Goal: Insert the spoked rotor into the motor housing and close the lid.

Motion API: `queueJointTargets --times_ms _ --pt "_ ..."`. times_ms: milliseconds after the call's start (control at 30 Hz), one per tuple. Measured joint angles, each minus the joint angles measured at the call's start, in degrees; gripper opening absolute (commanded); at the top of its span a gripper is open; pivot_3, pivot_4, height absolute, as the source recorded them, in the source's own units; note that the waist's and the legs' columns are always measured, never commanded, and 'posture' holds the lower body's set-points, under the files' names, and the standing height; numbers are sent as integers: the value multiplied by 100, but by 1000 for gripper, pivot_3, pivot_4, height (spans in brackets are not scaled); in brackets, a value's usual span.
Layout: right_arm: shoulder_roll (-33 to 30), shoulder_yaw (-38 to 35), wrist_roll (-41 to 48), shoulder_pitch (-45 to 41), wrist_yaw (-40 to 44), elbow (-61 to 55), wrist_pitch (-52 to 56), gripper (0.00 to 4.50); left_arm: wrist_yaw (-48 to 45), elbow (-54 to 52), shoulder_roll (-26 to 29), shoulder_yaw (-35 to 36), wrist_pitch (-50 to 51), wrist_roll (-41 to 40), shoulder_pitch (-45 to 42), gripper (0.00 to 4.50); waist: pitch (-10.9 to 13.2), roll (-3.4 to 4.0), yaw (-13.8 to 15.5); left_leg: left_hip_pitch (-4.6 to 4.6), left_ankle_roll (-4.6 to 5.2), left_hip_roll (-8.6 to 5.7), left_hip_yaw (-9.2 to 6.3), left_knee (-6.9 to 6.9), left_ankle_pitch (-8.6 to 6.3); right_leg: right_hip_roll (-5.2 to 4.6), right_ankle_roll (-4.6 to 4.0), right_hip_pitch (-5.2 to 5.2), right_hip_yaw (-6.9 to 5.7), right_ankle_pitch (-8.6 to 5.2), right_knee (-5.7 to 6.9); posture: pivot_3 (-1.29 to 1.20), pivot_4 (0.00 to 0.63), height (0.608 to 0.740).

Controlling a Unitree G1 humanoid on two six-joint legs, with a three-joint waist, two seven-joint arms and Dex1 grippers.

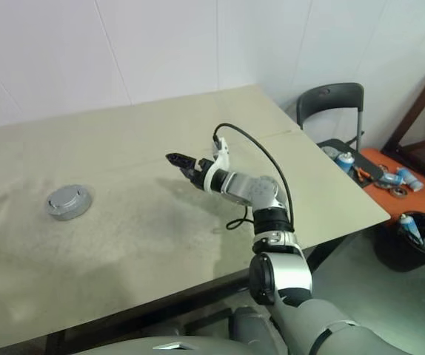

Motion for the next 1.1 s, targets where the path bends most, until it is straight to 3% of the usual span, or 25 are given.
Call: queueJointTargets --times_ms 233,367,500,1100 --pt "-1065 972 -583 -63 1181 -792 -181 4002 -978 -3182 -445 -1808 603 -118 929 3804 9 21 -55 8 12 -2 21 -23 -7 -17 2 -10 2 -4 -1 0 0 740" --pt "-1389 1319 -966 29 1523 -1150 -513 4002 -1023 -3859 -822 -2569 620 13 950 3804 9 19 -32 10 11 5 20 -24 -6 -9 2 -11 0 -4 0 0 0 740" --pt "-1374 1383 -1062 247 1570 -1400 -599 4002 -1121 -4019 -938 -2900 625 76 845 3804 10 19 -2 9 9 4 19 -15 -4 -9 2 -8 0 -4 2 0 0 740" --pt "-1237 1555 -1300 606 1470 -1887 -754 4002 -1325 -3416 -1083 -2878 870 79 293 3804 9 16 7 5 10 1 16 2 -5 -10 3 -3 -8 -3 1 0 0 740"
